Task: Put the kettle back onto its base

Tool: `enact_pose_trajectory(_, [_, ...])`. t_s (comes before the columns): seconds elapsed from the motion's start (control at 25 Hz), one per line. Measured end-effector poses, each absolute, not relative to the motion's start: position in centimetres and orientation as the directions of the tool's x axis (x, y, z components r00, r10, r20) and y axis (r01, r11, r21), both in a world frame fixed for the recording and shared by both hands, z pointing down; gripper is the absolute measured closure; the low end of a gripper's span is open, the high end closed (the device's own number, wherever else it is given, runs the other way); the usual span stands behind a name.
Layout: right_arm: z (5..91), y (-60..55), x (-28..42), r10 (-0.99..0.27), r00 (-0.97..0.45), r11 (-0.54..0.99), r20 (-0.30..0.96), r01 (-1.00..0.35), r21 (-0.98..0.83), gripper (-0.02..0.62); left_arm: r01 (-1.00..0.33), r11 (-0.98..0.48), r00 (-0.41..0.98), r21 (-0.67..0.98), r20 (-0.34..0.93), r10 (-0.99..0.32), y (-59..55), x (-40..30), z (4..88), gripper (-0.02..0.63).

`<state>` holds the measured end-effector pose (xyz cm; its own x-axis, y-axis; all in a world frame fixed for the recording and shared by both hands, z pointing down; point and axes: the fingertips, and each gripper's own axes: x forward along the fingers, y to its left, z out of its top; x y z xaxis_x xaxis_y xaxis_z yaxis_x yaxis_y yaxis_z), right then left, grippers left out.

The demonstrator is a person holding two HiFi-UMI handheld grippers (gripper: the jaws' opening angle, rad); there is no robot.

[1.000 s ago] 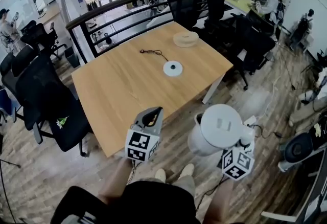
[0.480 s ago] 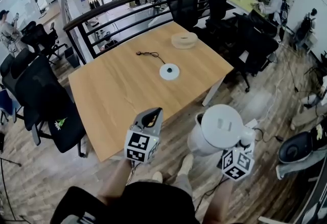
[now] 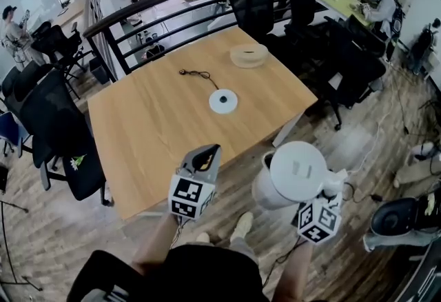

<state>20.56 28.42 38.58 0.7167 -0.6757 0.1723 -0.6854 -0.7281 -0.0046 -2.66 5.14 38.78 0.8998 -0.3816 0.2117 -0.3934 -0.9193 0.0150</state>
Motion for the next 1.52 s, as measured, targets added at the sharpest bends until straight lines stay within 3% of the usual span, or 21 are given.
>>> enact_pose_trajectory(0.96, [38.2, 20.9, 33.2, -0.793, 0.588, -0.596, 0.157, -0.803, -0.003, 0.549, -0.55, -0.835, 0.818, 0.01, 0.211, -0.536, 2.0, 6.3, 38.7, 0.603])
enact_pose_trajectory(1.52, [38.9, 15.4, 35.7, -0.86, 0.486, -0.494, 0.157, -0.869, -0.019, 0.549, -0.656, -0.755, 0.737, -0.007, 0.214, -0.642, 0.4, 6.1, 39.0, 0.603])
